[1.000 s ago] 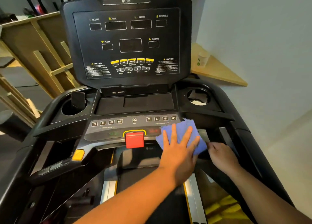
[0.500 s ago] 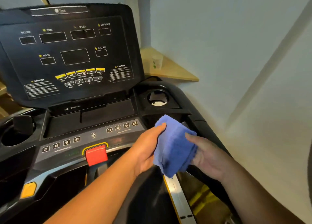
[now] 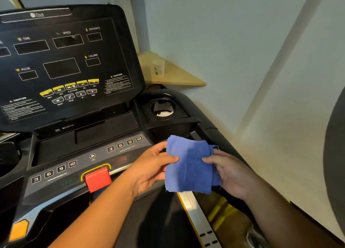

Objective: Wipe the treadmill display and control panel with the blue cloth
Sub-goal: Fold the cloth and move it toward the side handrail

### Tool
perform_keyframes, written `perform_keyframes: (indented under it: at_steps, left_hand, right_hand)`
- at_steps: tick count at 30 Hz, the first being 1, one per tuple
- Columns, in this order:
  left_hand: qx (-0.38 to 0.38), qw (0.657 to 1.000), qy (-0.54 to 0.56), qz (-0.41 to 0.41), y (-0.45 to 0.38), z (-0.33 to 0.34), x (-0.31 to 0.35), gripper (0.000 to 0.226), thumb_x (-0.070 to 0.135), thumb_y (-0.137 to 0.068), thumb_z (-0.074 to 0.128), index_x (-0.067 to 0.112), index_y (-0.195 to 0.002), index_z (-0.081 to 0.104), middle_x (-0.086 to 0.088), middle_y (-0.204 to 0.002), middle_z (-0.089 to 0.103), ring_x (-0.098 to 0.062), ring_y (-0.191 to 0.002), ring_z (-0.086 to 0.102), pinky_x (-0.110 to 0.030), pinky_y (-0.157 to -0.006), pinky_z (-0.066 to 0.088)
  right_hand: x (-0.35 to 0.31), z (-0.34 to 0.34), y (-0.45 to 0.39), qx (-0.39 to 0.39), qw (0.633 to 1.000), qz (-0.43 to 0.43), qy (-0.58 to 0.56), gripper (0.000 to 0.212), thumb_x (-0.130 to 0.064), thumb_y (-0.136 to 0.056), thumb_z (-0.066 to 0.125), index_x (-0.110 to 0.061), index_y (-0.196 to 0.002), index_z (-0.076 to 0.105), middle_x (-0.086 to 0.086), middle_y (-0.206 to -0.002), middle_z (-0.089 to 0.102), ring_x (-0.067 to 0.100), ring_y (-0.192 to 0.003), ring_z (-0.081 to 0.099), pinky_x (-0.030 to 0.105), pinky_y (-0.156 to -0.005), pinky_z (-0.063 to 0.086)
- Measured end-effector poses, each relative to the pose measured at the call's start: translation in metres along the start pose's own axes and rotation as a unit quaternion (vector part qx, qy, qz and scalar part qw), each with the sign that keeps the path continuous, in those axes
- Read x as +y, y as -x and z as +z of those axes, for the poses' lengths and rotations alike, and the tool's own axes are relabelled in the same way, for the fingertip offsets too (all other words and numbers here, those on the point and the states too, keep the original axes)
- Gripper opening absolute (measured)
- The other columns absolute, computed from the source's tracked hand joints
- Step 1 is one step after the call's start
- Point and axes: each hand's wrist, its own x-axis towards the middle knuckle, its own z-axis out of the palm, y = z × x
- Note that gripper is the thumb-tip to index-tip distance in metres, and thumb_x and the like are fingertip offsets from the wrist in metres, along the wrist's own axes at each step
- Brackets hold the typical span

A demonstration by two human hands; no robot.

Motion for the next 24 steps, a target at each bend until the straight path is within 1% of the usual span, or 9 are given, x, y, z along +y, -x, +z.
perform_keyframes:
  at_steps: [2,5,8,10,12,15,18,22,24]
  left_hand:
    - [-0.011,1.000,-0.001,0.012,0.001,-0.003,0.000,0.047,-0.003,-0.091,0.070,0.017,-0.133,0.066,-0.014,-0.126,0.074,-0.032,-0.114,0.073,-0.050,-0.090,0.061]
    - [-0.012,0.998,-0.008,0.064,0.005,-0.004,0.010,0.033,-0.003,-0.094,0.066,0.014,-0.120,0.075,-0.019,-0.121,0.075,-0.040,-0.115,0.071,-0.058,-0.102,0.054]
    - [-0.053,0.993,0.038,0.098,0.006,-0.008,0.020,0.023,0.002,-0.094,0.063,0.013,-0.103,0.082,-0.019,-0.118,0.075,-0.034,-0.110,0.073,-0.044,-0.093,0.062]
    - [-0.076,0.987,0.115,0.084,0.003,-0.011,0.021,0.030,0.010,-0.091,0.057,0.008,-0.109,0.080,-0.018,-0.124,0.074,-0.033,-0.114,0.072,-0.045,-0.094,0.062]
    - [-0.083,0.985,0.137,0.057,-0.001,-0.009,0.019,0.036,0.020,-0.100,0.052,0.004,-0.124,0.072,-0.018,-0.128,0.072,-0.033,-0.115,0.071,-0.048,-0.095,0.061]
    - [-0.067,0.996,0.011,0.050,-0.011,-0.005,0.015,0.034,0.010,-0.097,0.065,0.011,-0.131,0.068,-0.009,-0.124,0.074,-0.023,-0.114,0.072,-0.038,-0.096,0.061]
    - [-0.084,0.983,-0.148,0.072,-0.026,-0.004,0.023,0.051,-0.002,-0.088,0.074,0.022,-0.132,0.065,-0.004,-0.121,0.074,-0.020,-0.117,0.071,-0.041,-0.105,0.053]
    - [-0.081,0.941,-0.309,0.107,-0.066,0.021,0.043,0.054,-0.010,-0.085,0.073,0.017,-0.131,0.064,0.002,-0.092,0.069,-0.009,-0.080,0.067,-0.025,-0.078,0.053]
    - [-0.087,0.910,-0.388,0.117,-0.090,0.040,0.046,0.052,-0.012,-0.086,0.071,0.013,-0.131,0.064,0.003,-0.086,0.064,-0.011,-0.079,0.062,-0.027,-0.075,0.052]
  right_hand:
    - [-0.004,0.000,0.004,-0.015,1.000,-0.019,0.005,0.029,-0.013,-0.097,0.060,-0.019,-0.125,0.065,0.012,-0.120,0.070,0.029,-0.111,0.069,0.044,-0.084,0.057]
    - [-0.012,0.003,0.014,-0.038,0.995,-0.092,0.030,0.033,-0.007,-0.097,0.058,-0.022,-0.126,0.065,0.008,-0.121,0.069,0.027,-0.115,0.067,0.049,-0.095,0.055]
    - [-0.018,0.001,0.019,0.027,0.975,-0.194,0.100,0.027,0.001,-0.099,0.051,-0.016,-0.102,0.073,0.011,-0.115,0.069,0.033,-0.111,0.066,0.046,-0.089,0.056]
    - [-0.019,-0.002,0.023,0.028,0.966,-0.217,0.141,0.037,0.005,-0.098,0.050,-0.019,-0.088,0.075,0.010,-0.115,0.066,0.032,-0.108,0.066,0.042,-0.081,0.058]
    - [-0.012,-0.007,0.024,0.021,0.962,-0.212,0.174,0.033,0.001,-0.096,0.051,-0.020,-0.089,0.076,0.007,-0.118,0.065,0.031,-0.111,0.064,0.042,-0.081,0.058]
    - [0.002,-0.012,0.029,0.016,0.970,-0.190,0.149,0.025,-0.026,-0.079,0.060,-0.017,-0.096,0.076,0.008,-0.122,0.064,0.025,-0.117,0.063,0.050,-0.090,0.057]
    - [0.013,-0.012,0.033,0.078,0.969,-0.185,0.146,0.014,-0.019,-0.091,0.065,-0.022,-0.093,0.079,0.000,-0.108,0.073,0.013,-0.109,0.066,0.039,-0.091,0.055]
    - [0.037,-0.005,0.025,0.181,0.966,-0.136,0.125,0.019,-0.013,-0.093,0.067,-0.028,-0.095,0.078,-0.010,-0.101,0.073,0.011,-0.099,0.069,0.030,-0.080,0.059]
    - [0.052,-0.001,0.017,0.189,0.974,-0.099,0.075,0.023,-0.010,-0.092,0.067,-0.029,-0.098,0.079,-0.009,-0.103,0.072,0.016,-0.097,0.071,0.035,-0.081,0.061]
